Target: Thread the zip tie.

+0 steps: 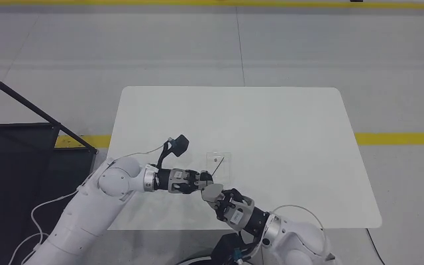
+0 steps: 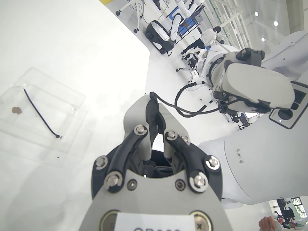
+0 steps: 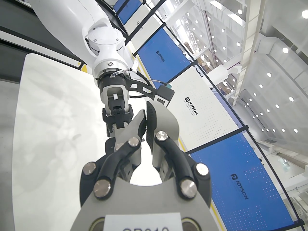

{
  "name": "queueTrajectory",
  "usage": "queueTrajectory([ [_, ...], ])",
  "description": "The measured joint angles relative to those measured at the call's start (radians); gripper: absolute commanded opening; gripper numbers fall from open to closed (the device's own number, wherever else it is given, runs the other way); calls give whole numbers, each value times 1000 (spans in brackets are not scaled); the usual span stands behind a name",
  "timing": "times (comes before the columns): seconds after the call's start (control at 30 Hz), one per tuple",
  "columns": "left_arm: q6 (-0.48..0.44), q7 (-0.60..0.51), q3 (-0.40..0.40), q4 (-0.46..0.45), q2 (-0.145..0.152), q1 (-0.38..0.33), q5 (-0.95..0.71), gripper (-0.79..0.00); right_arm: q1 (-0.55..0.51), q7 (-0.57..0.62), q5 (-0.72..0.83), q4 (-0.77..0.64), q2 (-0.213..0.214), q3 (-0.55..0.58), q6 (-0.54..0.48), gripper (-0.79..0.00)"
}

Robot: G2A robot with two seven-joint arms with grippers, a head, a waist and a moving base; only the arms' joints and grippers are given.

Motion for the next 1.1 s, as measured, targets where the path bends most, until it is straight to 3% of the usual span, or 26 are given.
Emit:
queueTrajectory([
  [1.1, -4, 13, 13, 9, 4, -8, 3, -785, -13, -17, 4, -9, 12, -3, 64, -785],
])
